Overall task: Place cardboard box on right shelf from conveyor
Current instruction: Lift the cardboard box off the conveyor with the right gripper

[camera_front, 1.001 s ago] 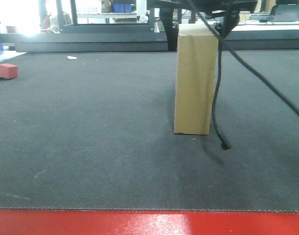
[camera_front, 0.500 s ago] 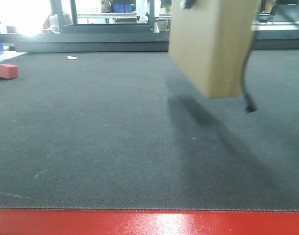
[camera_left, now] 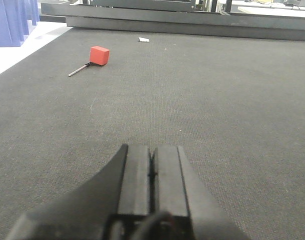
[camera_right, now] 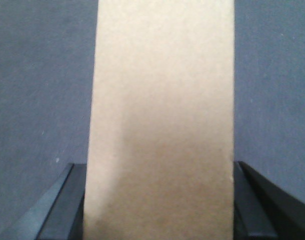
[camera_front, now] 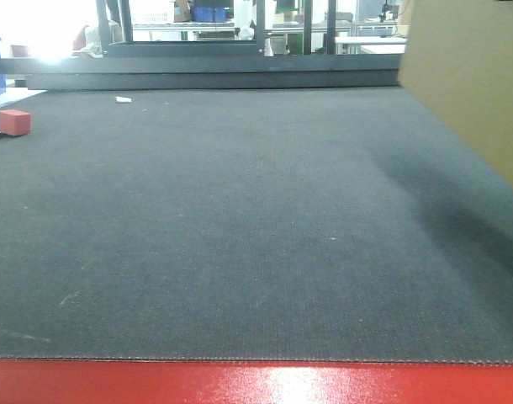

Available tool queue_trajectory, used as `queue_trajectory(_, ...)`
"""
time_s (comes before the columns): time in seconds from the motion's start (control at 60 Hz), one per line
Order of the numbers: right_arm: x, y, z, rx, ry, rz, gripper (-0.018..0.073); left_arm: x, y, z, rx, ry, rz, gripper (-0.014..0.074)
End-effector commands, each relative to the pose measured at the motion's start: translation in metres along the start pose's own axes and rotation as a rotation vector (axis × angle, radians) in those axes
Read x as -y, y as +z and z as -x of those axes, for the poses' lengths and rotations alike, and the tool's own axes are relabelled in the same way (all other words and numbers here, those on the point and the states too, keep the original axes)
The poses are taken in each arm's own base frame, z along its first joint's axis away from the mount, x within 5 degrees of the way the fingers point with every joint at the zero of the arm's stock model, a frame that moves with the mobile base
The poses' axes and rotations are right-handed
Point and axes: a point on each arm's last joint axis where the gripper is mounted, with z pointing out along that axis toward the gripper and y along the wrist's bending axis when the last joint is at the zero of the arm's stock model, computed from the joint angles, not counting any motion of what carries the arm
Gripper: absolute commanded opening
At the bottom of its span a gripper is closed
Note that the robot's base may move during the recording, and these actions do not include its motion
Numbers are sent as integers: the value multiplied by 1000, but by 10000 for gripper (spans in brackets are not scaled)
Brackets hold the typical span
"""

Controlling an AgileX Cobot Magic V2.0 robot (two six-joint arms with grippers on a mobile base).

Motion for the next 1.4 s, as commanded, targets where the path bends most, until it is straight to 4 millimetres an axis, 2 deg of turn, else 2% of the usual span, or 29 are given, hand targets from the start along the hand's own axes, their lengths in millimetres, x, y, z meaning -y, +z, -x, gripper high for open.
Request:
queue_trajectory(0.0,3,-29,-6,179,-8,17,246,0,-1,6,90,-5,-4,-116)
queue_trajectory(0.267,12,-93,-69,379,0,36,246,0,-1,6,90,-5,-4,-116)
queue_trajectory(0.417,15,-127,-85,519,6,49,246,0,-1,6,90,-5,-4,-116)
queue_trajectory(0.584,17,-153,-96,664,10,66,246,0,-1,6,90,-5,-4,-116)
queue_trajectory(0.684,18,-157,-99,683,11,68,246,0,-1,6,90,-5,-4,-116)
queue_trajectory(1.384,18,-157,-100,679,11,67,246,0,-1,6,90,-5,-4,-116)
